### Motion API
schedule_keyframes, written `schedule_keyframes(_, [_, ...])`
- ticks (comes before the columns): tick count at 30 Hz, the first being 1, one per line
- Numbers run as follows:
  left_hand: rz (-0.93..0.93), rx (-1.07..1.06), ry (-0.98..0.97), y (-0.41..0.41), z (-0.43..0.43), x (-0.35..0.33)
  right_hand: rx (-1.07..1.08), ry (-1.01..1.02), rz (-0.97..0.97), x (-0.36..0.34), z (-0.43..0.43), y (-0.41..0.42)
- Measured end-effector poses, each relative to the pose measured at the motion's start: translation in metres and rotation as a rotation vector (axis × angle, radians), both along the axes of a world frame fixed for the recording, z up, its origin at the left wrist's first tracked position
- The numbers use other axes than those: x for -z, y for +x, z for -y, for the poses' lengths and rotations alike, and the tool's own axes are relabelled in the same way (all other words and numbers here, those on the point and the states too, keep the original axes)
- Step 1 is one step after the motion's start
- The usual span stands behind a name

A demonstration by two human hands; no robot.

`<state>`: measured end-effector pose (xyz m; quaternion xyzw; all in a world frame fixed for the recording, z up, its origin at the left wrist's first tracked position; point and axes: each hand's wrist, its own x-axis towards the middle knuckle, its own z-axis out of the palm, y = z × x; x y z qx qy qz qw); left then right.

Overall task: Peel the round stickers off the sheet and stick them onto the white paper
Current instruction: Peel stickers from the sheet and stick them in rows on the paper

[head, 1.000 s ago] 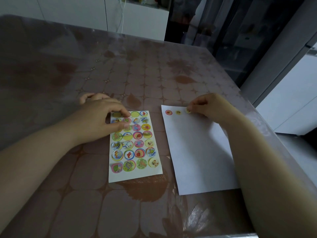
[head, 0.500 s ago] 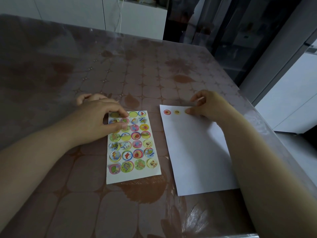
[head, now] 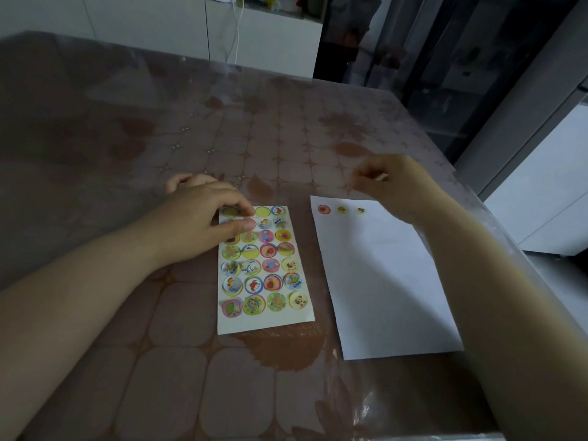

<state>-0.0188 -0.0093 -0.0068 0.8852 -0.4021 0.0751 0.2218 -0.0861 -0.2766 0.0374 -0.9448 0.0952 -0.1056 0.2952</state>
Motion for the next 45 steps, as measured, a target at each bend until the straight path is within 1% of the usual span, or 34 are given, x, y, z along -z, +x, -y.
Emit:
schedule_keyframes(3, [0.007, 0.009, -0.003, 0.000, 0.000, 0.000, -0.344, -0.129, -0.153, -0.015, -0.034, 0.004])
schedule_keyframes(4, [0.010, 0.011, -0.007, 0.000, 0.000, 0.000, -0.408, -0.167, -0.193, -0.014, -0.041, 0.009])
schedule_keyframes(6, [0.011, 0.021, -0.019, -0.001, 0.001, 0.000, -0.433, -0.158, -0.204, -0.004, -0.049, 0.019])
schedule_keyframes(9, [-0.011, 0.070, -0.032, -0.002, 0.002, -0.001, -0.381, -0.037, -0.115, 0.014, -0.054, 0.025])
schedule_keyframes(12, [-0.024, 0.114, -0.005, -0.002, 0.004, 0.001, -0.343, 0.076, -0.065, 0.026, -0.056, 0.024])
schedule_keyframes(17, [-0.010, 0.134, 0.037, 0.002, 0.004, 0.005, -0.323, 0.069, -0.010, 0.034, -0.057, 0.027])
schedule_keyframes(22, [-0.027, 0.149, 0.090, 0.003, 0.004, 0.005, -0.368, -0.045, -0.004, 0.036, -0.059, 0.027])
schedule_keyframes(25, [-0.056, 0.143, 0.091, 0.002, 0.005, 0.005, -0.318, -0.011, 0.025, 0.037, -0.062, 0.026])
schedule_keyframes(29, [-0.078, 0.146, 0.084, 0.001, 0.004, 0.005, -0.264, 0.096, 0.051, 0.032, -0.059, 0.025])
schedule_keyframes(32, [-0.081, 0.150, 0.082, 0.001, 0.004, 0.005, -0.181, 0.350, 0.095, 0.016, -0.051, 0.022])
schedule_keyframes(34, [-0.077, 0.150, 0.089, 0.000, 0.004, 0.005, -0.173, 0.431, 0.078, 0.004, -0.041, 0.017])
schedule_keyframes(37, [-0.084, 0.153, 0.079, 0.000, 0.003, 0.005, -0.179, 0.382, -0.089, -0.016, -0.018, 0.003])
schedule_keyframes(40, [-0.071, 0.159, 0.081, 0.000, 0.003, 0.005, -0.125, 0.247, -0.208, -0.028, 0.010, -0.008])
schedule_keyframes(43, [-0.064, 0.156, 0.064, 0.001, 0.003, 0.006, -0.043, 0.153, -0.238, -0.026, 0.028, -0.018])
schedule_keyframes(45, [-0.061, 0.156, 0.048, 0.002, 0.002, 0.007, 0.026, 0.188, -0.224, -0.015, 0.035, -0.024])
